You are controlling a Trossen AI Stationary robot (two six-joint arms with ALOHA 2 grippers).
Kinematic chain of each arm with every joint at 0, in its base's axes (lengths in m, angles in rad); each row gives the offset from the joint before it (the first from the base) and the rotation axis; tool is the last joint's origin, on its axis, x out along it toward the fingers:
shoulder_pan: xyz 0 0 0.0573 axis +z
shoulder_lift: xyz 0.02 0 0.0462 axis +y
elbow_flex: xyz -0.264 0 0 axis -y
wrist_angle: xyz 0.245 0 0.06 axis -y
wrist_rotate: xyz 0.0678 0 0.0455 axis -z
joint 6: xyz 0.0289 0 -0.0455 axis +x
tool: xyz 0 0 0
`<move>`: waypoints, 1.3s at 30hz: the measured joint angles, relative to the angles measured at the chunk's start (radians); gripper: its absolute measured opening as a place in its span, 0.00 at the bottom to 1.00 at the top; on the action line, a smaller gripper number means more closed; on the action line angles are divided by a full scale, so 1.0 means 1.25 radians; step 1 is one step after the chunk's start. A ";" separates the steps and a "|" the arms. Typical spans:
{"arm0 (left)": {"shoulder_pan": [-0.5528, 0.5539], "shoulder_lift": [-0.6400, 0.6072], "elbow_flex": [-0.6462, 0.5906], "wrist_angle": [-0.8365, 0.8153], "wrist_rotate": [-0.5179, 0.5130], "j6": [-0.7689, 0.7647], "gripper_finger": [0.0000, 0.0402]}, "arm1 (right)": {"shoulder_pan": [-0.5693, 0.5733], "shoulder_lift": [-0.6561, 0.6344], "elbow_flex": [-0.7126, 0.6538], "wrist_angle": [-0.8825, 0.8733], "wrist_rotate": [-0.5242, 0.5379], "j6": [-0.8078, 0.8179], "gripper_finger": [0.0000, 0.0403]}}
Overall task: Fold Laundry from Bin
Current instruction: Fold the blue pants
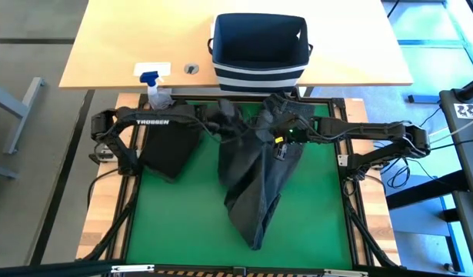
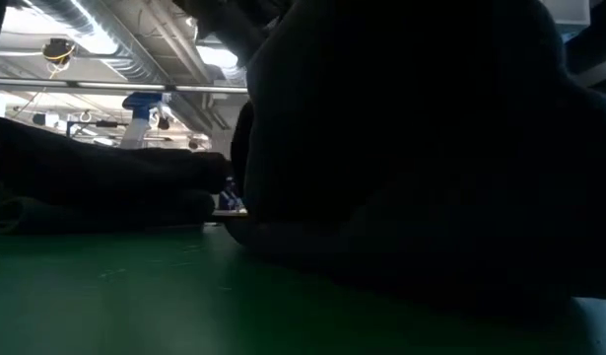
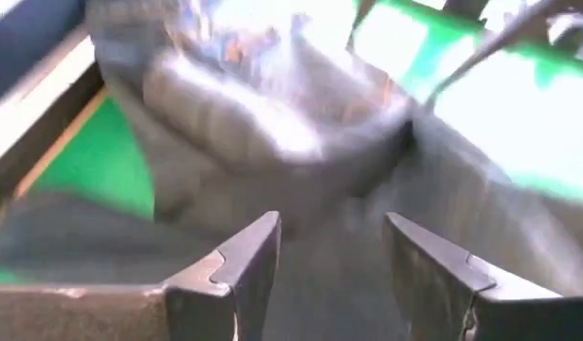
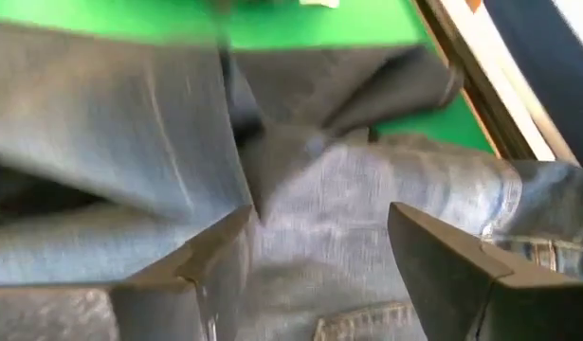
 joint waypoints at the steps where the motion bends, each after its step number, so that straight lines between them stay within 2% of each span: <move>1: 0.011 0.002 0.018 0.000 0.013 0.003 0.45 | 0.000 0.007 0.000 -0.006 0.000 -0.007 0.60; 3: 0.041 0.005 0.026 -0.019 0.001 0.024 0.45 | 0.000 0.018 0.000 0.003 -0.001 -0.020 0.60; 7: 0.125 0.021 -0.012 -0.033 -0.090 0.025 0.45 | -0.009 0.042 0.000 0.006 -0.001 -0.033 0.60; 9: 0.168 0.048 -0.031 -0.035 -0.097 0.011 0.45 | -0.022 0.056 0.000 -0.001 -0.003 -0.033 0.60; 15: 0.246 0.158 -0.041 -0.034 0.011 -0.070 0.45 | -0.043 0.071 0.000 -0.009 -0.006 -0.028 0.60; 21: 0.254 0.223 -0.041 -0.039 0.101 -0.105 0.45 | -0.049 0.071 0.000 -0.001 -0.009 -0.022 0.60; 23: 0.253 0.226 -0.041 -0.037 0.116 -0.093 0.41 | -0.048 0.071 0.000 -0.001 -0.009 -0.020 0.60; 25: 0.249 0.226 -0.041 -0.035 0.119 -0.069 0.34 | -0.048 0.071 0.000 0.004 -0.009 -0.014 0.60; 30: 0.248 0.201 -0.040 -0.045 0.136 -0.025 0.05 | -0.048 0.071 0.000 0.012 -0.010 -0.006 0.60; 33: 0.244 0.150 -0.039 -0.067 0.145 -0.047 0.04 | -0.048 0.071 0.000 0.001 -0.006 -0.006 0.60; 36: 0.225 0.071 -0.018 -0.147 0.141 -0.063 0.02 | -0.047 0.071 0.000 -0.032 0.036 -0.005 0.60; 39: 0.191 -0.011 0.004 -0.254 0.096 -0.081 0.02 | -0.048 0.071 0.000 -0.061 0.064 0.019 0.60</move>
